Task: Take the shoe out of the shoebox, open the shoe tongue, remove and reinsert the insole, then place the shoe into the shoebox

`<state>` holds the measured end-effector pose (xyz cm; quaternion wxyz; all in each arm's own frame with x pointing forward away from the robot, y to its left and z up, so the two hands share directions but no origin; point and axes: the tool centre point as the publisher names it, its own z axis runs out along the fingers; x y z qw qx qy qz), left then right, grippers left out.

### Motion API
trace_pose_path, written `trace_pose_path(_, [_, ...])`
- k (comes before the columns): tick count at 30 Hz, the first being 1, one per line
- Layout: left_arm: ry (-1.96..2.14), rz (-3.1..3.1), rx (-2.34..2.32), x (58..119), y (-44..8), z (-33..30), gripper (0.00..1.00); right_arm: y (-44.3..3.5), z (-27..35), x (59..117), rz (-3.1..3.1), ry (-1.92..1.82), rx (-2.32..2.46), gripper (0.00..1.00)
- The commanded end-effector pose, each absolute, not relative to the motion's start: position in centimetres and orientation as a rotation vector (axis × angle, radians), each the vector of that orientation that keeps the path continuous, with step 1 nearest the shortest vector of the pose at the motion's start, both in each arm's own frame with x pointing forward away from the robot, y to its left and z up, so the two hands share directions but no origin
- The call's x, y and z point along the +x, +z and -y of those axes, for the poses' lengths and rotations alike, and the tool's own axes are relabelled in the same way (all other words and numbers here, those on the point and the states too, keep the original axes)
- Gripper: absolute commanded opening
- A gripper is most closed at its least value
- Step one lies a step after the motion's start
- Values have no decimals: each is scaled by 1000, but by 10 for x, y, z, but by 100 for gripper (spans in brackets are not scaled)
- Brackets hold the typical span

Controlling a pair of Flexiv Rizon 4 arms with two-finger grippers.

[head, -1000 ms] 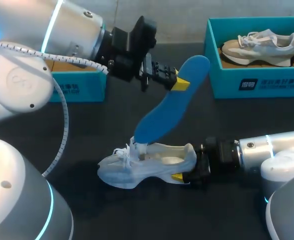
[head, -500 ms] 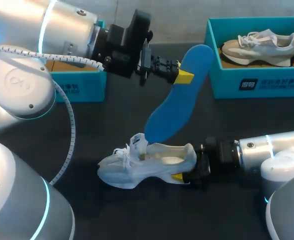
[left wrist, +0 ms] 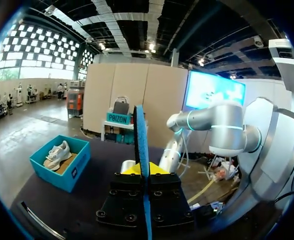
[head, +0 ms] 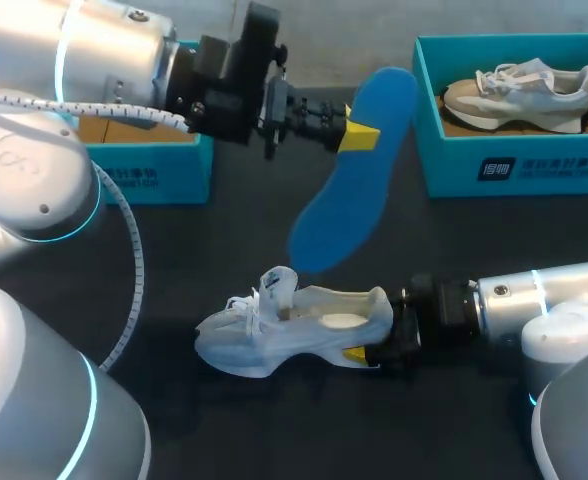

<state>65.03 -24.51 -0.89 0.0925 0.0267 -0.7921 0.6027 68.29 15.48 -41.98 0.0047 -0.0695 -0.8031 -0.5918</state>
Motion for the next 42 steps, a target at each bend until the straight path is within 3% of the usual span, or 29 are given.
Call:
trace_pose_path(1, [1836, 2300, 68, 646, -6, 230, 0, -419, -156, 682, 2520, -1846, -220, 0])
trace_pose_path(42, [1818, 1991, 94, 614, 88, 203, 0, -419, -156, 682, 2520, -1846, -220, 0])
